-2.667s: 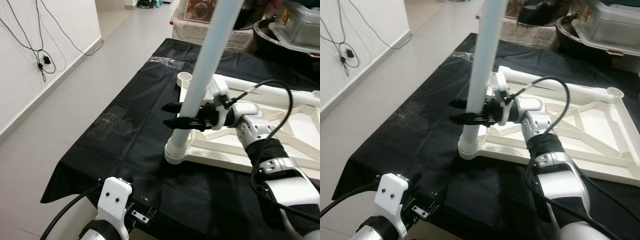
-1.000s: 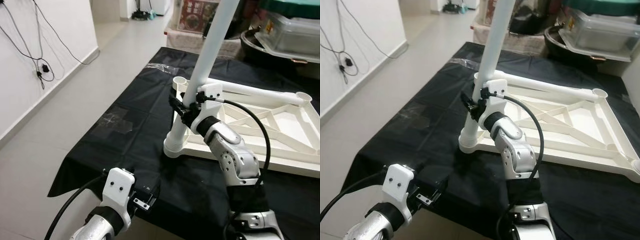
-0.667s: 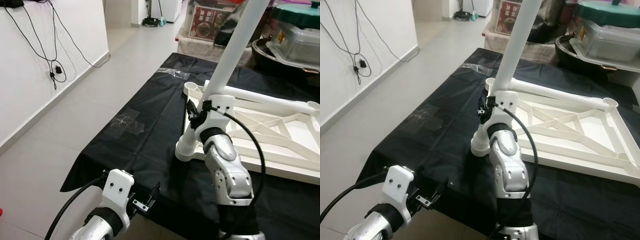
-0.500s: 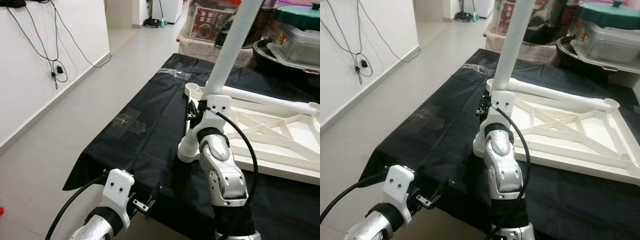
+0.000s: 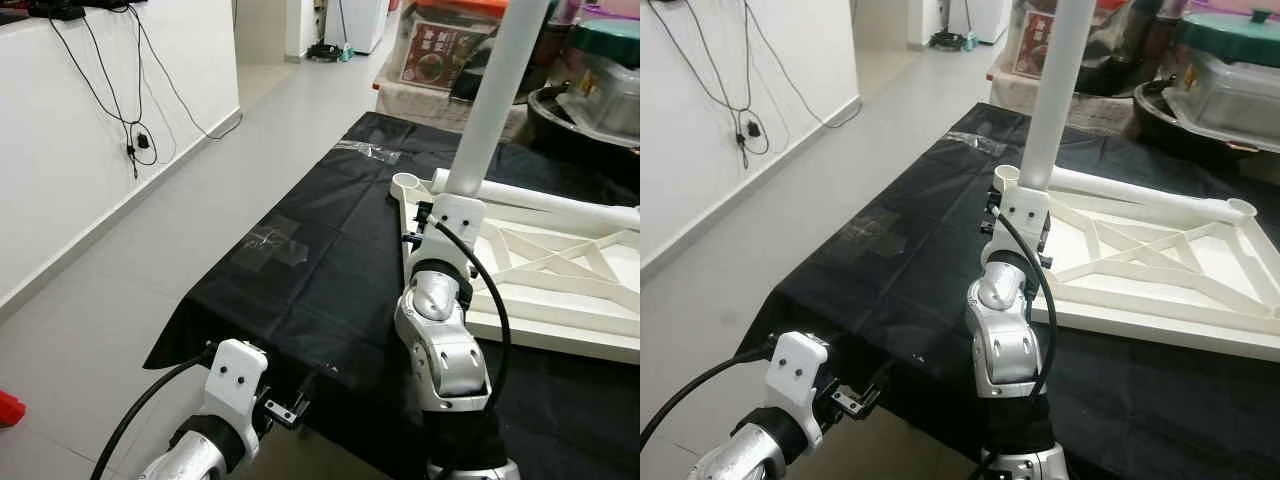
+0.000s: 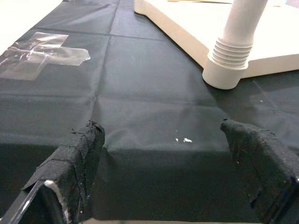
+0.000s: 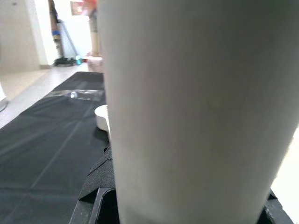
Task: Building children table
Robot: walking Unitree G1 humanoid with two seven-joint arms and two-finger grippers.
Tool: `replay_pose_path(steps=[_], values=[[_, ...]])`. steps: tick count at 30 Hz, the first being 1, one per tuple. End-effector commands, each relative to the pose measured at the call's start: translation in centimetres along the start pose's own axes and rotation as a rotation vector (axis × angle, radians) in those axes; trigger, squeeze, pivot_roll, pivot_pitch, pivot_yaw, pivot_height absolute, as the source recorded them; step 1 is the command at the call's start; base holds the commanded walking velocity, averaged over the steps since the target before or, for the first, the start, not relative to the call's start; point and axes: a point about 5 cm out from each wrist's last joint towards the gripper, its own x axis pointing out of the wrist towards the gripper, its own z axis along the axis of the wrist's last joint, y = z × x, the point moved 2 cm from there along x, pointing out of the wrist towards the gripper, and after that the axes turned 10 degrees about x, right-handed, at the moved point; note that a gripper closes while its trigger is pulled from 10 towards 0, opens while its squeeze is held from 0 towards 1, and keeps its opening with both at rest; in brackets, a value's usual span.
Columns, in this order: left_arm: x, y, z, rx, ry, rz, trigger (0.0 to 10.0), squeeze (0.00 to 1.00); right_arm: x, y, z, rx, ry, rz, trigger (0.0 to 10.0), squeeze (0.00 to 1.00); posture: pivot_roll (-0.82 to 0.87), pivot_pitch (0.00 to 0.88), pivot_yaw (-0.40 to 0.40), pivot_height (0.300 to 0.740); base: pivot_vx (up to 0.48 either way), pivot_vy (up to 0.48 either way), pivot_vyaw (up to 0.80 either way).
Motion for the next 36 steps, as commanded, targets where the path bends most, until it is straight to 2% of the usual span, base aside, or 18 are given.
replay_pose_path(steps=[1,2,12,16,18,24,26,28,31,33,34,35,36], values=[[-0.1,-0.1,-0.4,-0.004,0.012,-0.004,10.0,0.00,-2.2,4.1,-0.7,0.179,0.159,-0.005,10.0,0.00,0.21,0.113,-0.060,0.740,0.000,0.000,0.00],[-0.2,-0.1,-0.4,-0.005,0.012,-0.005,10.0,0.00,-1.9,4.1,-0.7,0.212,0.186,-0.030,10.0,0.00,0.22,0.116,-0.060,0.740,0.000,0.000,0.00],[-0.1,-0.2,-0.3,-0.006,0.013,-0.009,10.0,0.00,-0.8,4.2,-0.6,0.322,0.275,-0.062,10.0,0.00,0.22,0.117,-0.060,0.740,0.000,0.000,0.00],[0.0,-0.2,-0.3,-0.003,0.013,-0.013,10.0,0.00,-0.1,4.3,0.4,0.358,0.233,-0.033,10.0,0.00,0.22,0.117,-0.060,0.740,0.000,0.000,0.00],[0.0,-0.2,-0.4,-0.003,0.014,-0.013,10.0,0.00,0.6,4.3,1.8,0.362,0.157,-0.008,10.0,0.00,0.22,0.113,-0.058,0.740,0.000,0.000,0.00],[0.0,-0.2,-0.4,-0.002,0.015,-0.014,10.0,0.00,1.8,4.5,4.4,0.397,0.045,0.049,10.0,0.00,0.22,0.113,-0.055,0.740,0.000,0.000,0.00],[0.0,-0.2,-0.4,-0.002,0.015,-0.014,10.0,0.00,1.8,4.5,4.4,0.397,0.045,0.049,10.0,0.00,0.22,0.113,-0.055,0.740,0.000,0.000,0.00],[0.0,-0.1,-0.5,-0.002,0.016,-0.013,10.0,0.00,1.8,4.9,6.2,0.416,-0.057,0.156,10.0,0.00,0.22,0.111,-0.054,0.740,0.000,0.000,0.00],[0.1,-0.1,-0.5,-0.005,0.018,-0.011,10.0,0.00,1.7,5.2,7.1,0.432,-0.103,0.227,10.0,0.00,0.22,0.111,-0.054,0.740,0.000,0.000,0.00],[0.3,0.4,-0.3,0.000,0.014,0.011,10.0,0.00,0.6,6.8,8.8,0.489,-0.171,0.499,10.0,0.00,0.22,0.102,-0.057,0.740,0.000,0.000,0.00],[0.3,0.4,-0.3,0.000,0.014,0.011,10.0,0.00,0.6,6.8,8.8,0.489,-0.171,0.499,10.0,0.00,0.22,0.102,-0.057,0.740,0.000,0.000,0.00],[0.4,0.7,-0.1,0.006,0.011,0.025,10.0,0.00,0.2,7.3,9.1,0.506,-0.179,0.587,10.0,0.00,0.22,0.102,-0.057,0.740,0.000,0.000,0.00],[0.7,1.4,0.3,0.024,0.005,0.059,10.0,0.17,-0.3,8.0,8.8,0.518,-0.149,0.697,10.0,0.00,0.22,0.096,-0.059,0.740,0.000,0.000,0.00]])
